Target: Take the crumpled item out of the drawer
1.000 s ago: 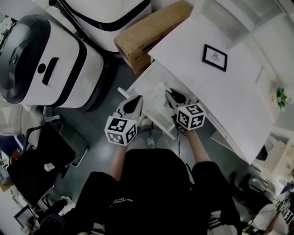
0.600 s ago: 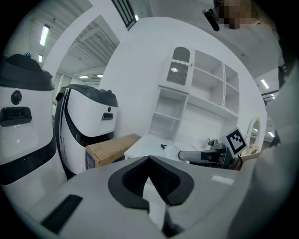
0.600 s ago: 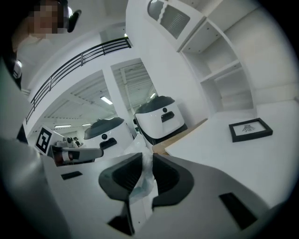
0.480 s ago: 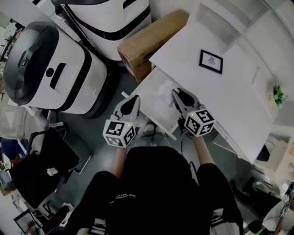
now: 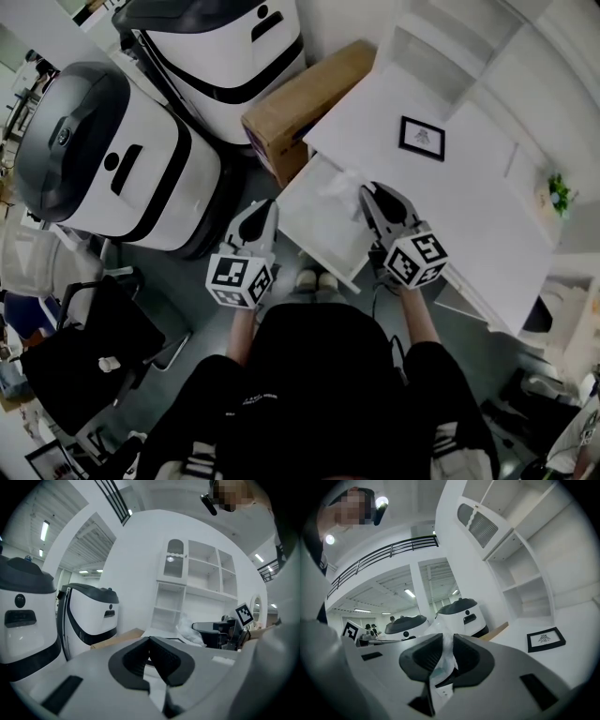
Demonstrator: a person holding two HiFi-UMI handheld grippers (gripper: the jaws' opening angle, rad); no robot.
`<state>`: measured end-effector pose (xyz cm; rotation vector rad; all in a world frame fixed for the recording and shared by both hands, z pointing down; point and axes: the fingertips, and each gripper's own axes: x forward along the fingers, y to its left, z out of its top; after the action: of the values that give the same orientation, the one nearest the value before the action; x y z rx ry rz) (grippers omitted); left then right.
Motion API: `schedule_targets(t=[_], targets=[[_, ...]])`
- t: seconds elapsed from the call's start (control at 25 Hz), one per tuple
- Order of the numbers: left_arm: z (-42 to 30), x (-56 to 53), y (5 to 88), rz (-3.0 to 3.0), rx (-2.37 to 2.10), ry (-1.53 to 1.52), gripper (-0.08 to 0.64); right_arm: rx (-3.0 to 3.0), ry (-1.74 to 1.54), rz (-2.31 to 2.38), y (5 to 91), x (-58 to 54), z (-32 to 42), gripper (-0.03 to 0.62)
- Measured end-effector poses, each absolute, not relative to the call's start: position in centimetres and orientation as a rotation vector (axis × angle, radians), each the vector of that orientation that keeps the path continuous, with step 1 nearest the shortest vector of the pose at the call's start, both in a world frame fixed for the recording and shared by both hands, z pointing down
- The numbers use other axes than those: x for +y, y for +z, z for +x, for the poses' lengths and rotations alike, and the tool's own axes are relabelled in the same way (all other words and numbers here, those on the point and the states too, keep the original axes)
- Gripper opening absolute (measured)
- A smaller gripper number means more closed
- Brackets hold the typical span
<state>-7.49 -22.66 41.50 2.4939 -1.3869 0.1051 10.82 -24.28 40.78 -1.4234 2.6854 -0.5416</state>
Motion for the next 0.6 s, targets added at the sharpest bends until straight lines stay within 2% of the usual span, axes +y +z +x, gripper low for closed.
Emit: schedule_targets(t=[0.6], targets=[[-9.2, -22.2, 37.5, 2.539, -1.473, 0.013, -0.002, 2.634, -0.344, -1.483, 35.9, -23.1, 12.4, 0.058]])
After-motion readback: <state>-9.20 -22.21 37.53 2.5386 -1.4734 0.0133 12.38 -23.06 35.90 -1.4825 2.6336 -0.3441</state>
